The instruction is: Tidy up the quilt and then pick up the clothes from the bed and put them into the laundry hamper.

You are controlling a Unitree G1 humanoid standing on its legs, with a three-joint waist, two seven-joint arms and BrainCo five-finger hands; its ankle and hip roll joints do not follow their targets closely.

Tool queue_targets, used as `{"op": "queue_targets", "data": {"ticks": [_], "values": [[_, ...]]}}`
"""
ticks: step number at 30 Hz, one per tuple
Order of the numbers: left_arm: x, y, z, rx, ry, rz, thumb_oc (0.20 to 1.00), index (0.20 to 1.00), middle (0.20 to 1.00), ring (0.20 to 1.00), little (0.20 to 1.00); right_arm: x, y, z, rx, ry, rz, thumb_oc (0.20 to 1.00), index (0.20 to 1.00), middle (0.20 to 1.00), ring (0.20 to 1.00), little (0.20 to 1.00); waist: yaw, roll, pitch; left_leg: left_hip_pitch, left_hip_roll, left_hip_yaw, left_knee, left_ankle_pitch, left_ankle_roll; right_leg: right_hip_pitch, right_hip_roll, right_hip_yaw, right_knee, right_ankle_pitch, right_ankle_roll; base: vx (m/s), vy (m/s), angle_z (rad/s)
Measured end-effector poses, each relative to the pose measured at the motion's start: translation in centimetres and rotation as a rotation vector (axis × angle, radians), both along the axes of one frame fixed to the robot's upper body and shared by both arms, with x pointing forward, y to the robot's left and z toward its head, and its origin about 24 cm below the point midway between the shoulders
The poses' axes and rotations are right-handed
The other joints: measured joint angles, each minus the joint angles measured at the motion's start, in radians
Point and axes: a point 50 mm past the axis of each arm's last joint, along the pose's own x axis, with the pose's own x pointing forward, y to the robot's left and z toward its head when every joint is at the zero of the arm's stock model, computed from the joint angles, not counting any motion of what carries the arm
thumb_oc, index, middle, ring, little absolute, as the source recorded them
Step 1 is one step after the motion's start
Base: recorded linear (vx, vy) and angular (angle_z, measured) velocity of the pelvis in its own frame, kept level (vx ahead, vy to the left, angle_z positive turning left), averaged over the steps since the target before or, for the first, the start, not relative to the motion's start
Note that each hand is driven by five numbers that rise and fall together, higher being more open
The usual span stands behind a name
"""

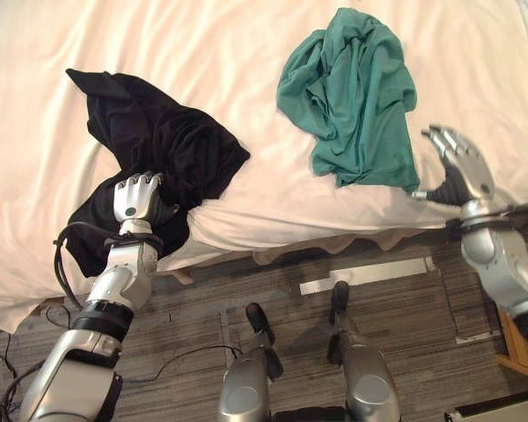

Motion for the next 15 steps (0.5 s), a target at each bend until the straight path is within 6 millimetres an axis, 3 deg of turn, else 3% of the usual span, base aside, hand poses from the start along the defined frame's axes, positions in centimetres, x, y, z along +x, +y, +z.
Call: {"op": "queue_targets", "data": {"ticks": [2, 6, 9, 11, 14, 15], "values": [[-0.2, -0.8, -0.3, -0.109, -0.068, -0.013, 0.2, 0.2, 0.2, 0.2, 0.2, 1.3, 0.4, 1.7, -0.069, -0.027, -0.004, 1.0, 1.0, 1.0, 1.0, 1.0, 0.019, 0.001, 0.0, -0.014, 0.0, -0.004, 0.0, 0.002, 0.0, -0.013, 0.001, -0.005, 0.0, 0.0, 0.0, 0.01, -0.049, 0.08], [-0.6, -2.5, -0.9, -0.336, -0.149, -0.092, 0.2, 0.2, 0.2, 0.2, 0.2, 2.8, -0.2, 3.3, -0.142, -0.029, -0.061, 1.0, 1.0, 1.0, 1.0, 1.0, 0.069, 0.009, -0.002, -0.042, 0.002, -0.032, 0.0, 0.009, 0.002, -0.019, -0.001, -0.04, 0.0, -0.001, -0.002, 0.02, -0.093, 0.19], [-1.6, -3.4, -2.3, -0.651, -0.197, -0.147, 0.2, 0.2, 0.2, 0.2, 0.2, 4.6, -3.2, 4.2, -0.165, 0.019, -0.229, 1.0, 1.0, 1.0, 1.0, 1.0, 0.115, 0.028, -0.005, -0.067, 0.0, -0.063, 0.001, 0.011, 0.004, -0.027, -0.004, -0.075, 0.001, -0.005, -0.007, 0.06, -0.057, 0.27], [-2.0, -3.7, -2.9, -0.713, -0.188, -0.163, 0.2, 0.2, 0.2, 0.2, 0.2, 4.9, -4.4, 3.9, -0.162, 0.055, -0.283, 1.0, 1.0, 1.0, 1.0, 1.0, 0.139, 0.035, -0.004, -0.071, 0.0, -0.065, 0.001, 0.012, 0.005, -0.03, -0.005, -0.084, 0.003, -0.006, -0.009, 0.03, -0.014, 0.18], [-3.8, -3.9, -6.2, -0.859, -0.07, -0.137, 0.2, 0.2, 0.2, 0.2, 0.2, 5.5, -7.4, 1.2, -0.123, 0.213, -0.41, 1.0, 1.0, 1.0, 1.0, 1.0, 0.173, 0.059, -0.007, -0.071, -0.002, -0.082, 0.001, 0.012, 0.005, -0.027, -0.01, -0.102, 0.02, -0.008, -0.011, -0.01, 0.0, 0.14], [-4.6, -3.9, -7.6, -0.888, -0.005, -0.12, 0.2, 0.2, 0.2, 0.2, 0.2, 5.6, -7.7, 0.6, -0.09, 0.237, -0.429, 0.357, 0.357, 0.357, 0.357, 0.357, 0.175, 0.063, -0.007, -0.067, -0.002, -0.083, 0.001, 0.012, 0.005, -0.027, -0.012, -0.104, 0.031, -0.009, -0.014, 0.01, 0.008, 0.07]]}}
